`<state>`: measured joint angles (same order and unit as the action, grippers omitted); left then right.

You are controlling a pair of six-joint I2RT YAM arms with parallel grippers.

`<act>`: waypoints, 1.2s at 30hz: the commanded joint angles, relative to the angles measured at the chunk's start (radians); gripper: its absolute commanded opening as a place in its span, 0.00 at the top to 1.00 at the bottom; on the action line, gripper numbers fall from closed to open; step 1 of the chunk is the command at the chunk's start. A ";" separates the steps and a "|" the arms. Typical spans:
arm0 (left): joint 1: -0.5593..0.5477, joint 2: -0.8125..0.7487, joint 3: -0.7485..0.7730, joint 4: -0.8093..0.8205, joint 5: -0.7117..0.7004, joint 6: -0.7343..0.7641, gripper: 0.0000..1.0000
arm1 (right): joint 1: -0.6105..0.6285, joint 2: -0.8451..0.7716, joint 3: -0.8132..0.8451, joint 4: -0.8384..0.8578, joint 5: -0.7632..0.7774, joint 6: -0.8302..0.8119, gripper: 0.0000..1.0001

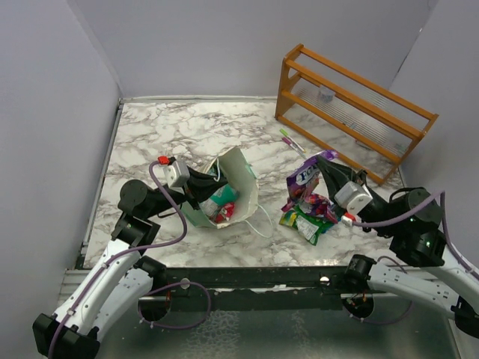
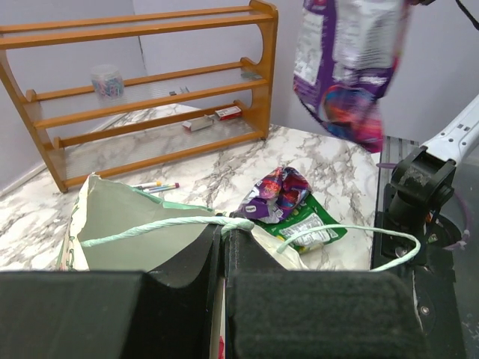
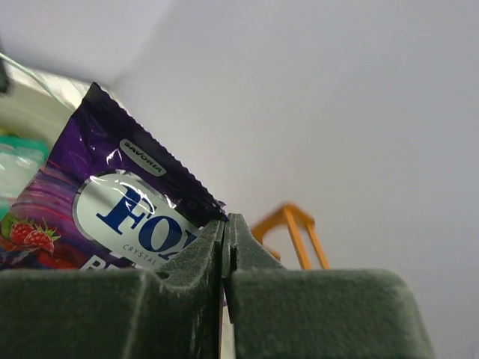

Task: Take the snacks out of the paper bag
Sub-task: Place the snack at the center of the board.

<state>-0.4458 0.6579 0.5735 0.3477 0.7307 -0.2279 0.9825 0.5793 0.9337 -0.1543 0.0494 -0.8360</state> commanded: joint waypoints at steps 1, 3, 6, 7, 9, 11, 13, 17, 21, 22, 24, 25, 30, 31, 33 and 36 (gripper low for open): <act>0.007 -0.003 0.023 0.013 0.001 0.009 1.00 | 0.004 0.010 -0.037 -0.108 0.413 0.109 0.99; 0.008 -0.003 0.024 0.010 0.001 0.012 1.00 | 0.002 0.053 -0.072 -0.125 0.559 0.199 0.99; 0.009 0.000 0.024 0.011 0.001 0.012 1.00 | 0.002 0.106 -0.143 -0.071 0.629 0.339 0.99; 0.010 0.001 0.023 0.011 0.002 0.012 1.00 | 0.002 0.122 -0.167 -0.032 0.654 0.385 0.99; 0.010 0.003 0.022 0.015 0.004 0.009 1.00 | 0.002 0.149 -0.234 0.071 0.664 0.405 0.99; 0.010 0.004 0.021 0.020 0.007 0.007 1.00 | -0.011 0.182 -0.300 0.215 0.668 0.369 0.99; 0.010 0.004 0.020 0.023 0.007 0.004 1.00 | -0.065 0.244 -0.318 0.291 0.627 0.370 0.99; 0.009 0.002 0.016 0.026 0.009 0.000 1.00 | -0.238 0.336 -0.315 0.359 0.368 0.382 0.99; 0.010 -0.005 0.016 0.027 0.007 -0.001 1.00 | -0.347 0.450 -0.290 0.399 0.259 0.312 0.99; 0.009 -0.007 0.016 0.026 0.006 0.000 1.00 | -0.369 0.469 -0.280 0.390 0.230 0.302 0.99; 0.006 -0.010 0.016 0.023 0.004 0.003 1.00 | -0.386 0.488 -0.284 0.386 0.229 0.265 0.99; 0.003 -0.013 0.017 0.021 0.003 0.005 1.00 | -0.387 0.493 -0.290 0.360 0.248 0.249 0.99; -0.016 -0.025 0.019 0.007 -0.009 0.015 1.00 | -0.387 0.447 -0.343 0.205 0.185 0.344 0.99; -0.016 -0.027 0.020 0.008 -0.009 0.015 1.00 | -0.387 0.444 -0.341 0.131 0.161 0.374 0.99; -0.016 -0.035 0.020 0.004 -0.013 0.018 1.00 | -0.387 0.442 -0.334 0.025 0.136 0.444 0.99; -0.016 -0.042 0.020 0.001 -0.014 0.020 1.00 | -0.387 0.394 -0.370 -0.022 0.098 0.470 0.99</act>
<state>-0.4561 0.6384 0.5735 0.3386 0.7261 -0.2218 0.5999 1.0367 0.5987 -0.0414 0.2474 -0.4633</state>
